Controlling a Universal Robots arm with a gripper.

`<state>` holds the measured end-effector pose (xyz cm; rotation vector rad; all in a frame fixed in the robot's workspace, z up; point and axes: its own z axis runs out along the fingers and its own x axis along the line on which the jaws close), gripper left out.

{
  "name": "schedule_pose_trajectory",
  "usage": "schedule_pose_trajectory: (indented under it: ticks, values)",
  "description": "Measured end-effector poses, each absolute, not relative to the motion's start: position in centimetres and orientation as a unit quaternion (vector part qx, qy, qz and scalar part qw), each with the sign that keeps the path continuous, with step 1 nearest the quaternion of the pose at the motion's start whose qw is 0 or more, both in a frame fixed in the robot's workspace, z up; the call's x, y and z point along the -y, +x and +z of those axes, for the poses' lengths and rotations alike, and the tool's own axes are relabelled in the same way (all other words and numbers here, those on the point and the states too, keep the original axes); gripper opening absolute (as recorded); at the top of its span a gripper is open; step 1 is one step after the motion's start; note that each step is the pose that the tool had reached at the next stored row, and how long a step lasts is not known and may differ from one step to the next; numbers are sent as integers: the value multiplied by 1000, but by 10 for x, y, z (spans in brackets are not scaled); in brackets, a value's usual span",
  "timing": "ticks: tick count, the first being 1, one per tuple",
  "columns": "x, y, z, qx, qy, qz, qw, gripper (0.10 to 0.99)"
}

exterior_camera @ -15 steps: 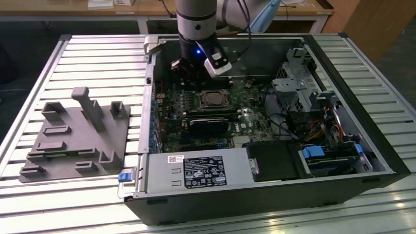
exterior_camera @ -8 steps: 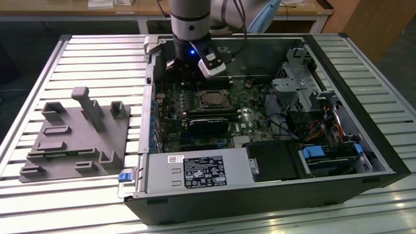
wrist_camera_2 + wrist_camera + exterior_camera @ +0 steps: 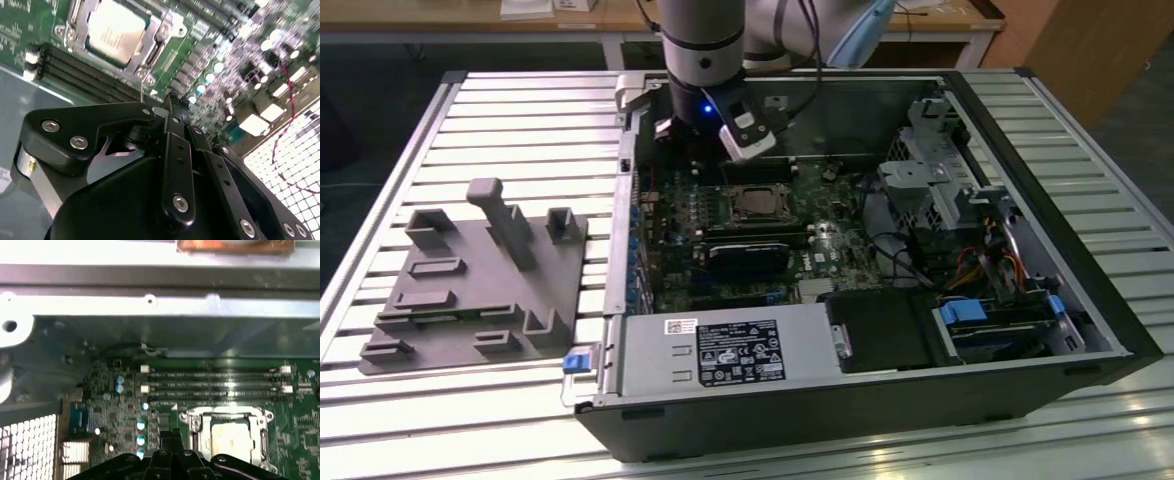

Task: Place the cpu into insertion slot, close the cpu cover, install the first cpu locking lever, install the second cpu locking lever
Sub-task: 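Install the first cpu locking lever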

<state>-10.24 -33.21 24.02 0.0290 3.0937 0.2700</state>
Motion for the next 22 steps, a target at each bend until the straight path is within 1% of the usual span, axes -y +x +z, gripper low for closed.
schedule_pose_trajectory:
  ticks: [5,6,11,22]
  values:
    - [332,-105,240,-993,10,118,18,106]
    - [333,-105,240,-991,10,134,17,106]
    - [333,-106,240,-988,10,153,17,106]
    - [333,-101,240,-988,10,155,17,106]
